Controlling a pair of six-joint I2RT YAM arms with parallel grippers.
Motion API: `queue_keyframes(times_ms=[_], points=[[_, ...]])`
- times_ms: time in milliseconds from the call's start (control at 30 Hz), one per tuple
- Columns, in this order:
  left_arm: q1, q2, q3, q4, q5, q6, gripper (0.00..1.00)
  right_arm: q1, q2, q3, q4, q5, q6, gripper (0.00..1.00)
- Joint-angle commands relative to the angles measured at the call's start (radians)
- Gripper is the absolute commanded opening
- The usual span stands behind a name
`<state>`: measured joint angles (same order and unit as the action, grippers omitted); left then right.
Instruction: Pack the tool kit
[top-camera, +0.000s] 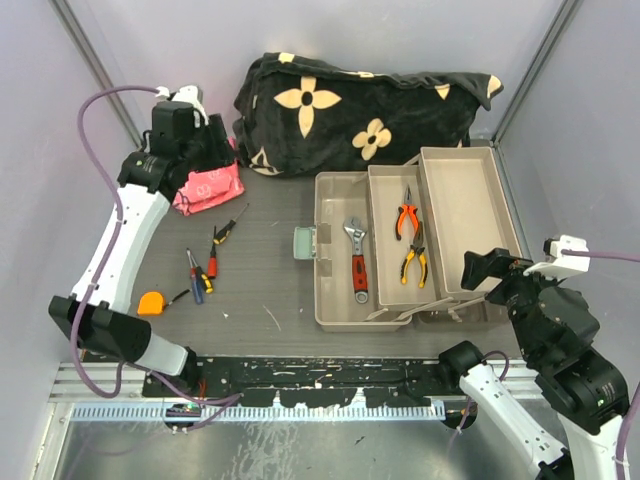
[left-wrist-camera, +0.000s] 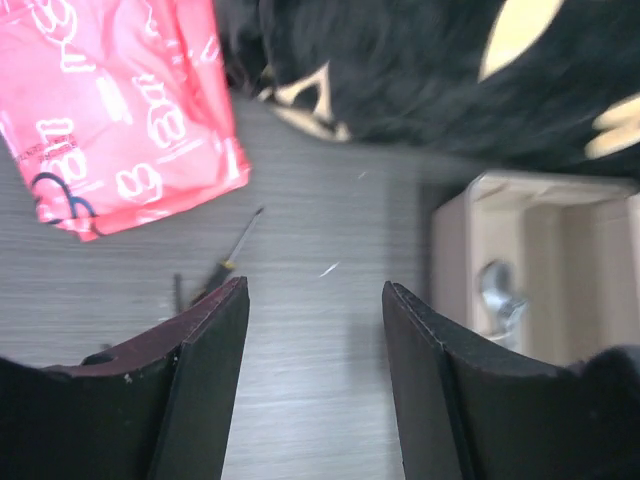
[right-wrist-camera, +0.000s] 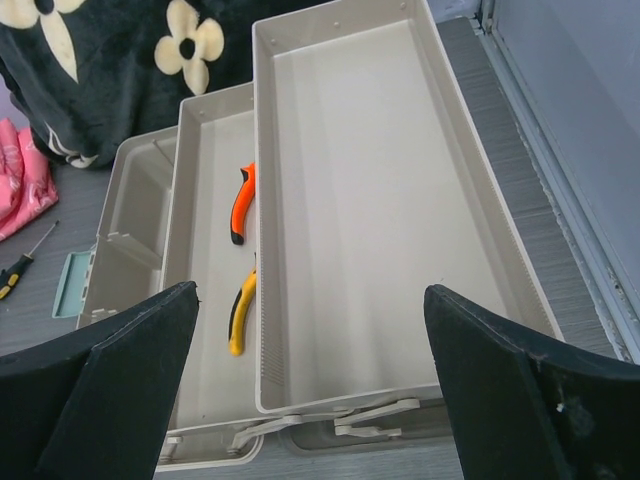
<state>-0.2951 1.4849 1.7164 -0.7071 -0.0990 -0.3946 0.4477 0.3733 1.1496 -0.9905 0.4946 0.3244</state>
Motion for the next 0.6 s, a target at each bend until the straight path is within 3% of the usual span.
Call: queue_keyframes(times_ms=[0, 167, 567], points=[[0.054, 0.106, -0.087, -0.094, 0.190, 0.372, 0.56, -0.003, 0.004, -0.028, 0.072, -0.030, 0.006, 1.00], [0.097, 0.291, -0.095, -0.198, 0.232, 0.709, 0.52, -0.004, -0.003, -0.013, 0.049, -0.032, 0.010, 1.00], [0.143, 0.556, 0.060, -0.273, 0.118, 0.799, 0.54, -0.004, -0.024, 0.060, -0.028, 0.012, 0.004, 1.00]])
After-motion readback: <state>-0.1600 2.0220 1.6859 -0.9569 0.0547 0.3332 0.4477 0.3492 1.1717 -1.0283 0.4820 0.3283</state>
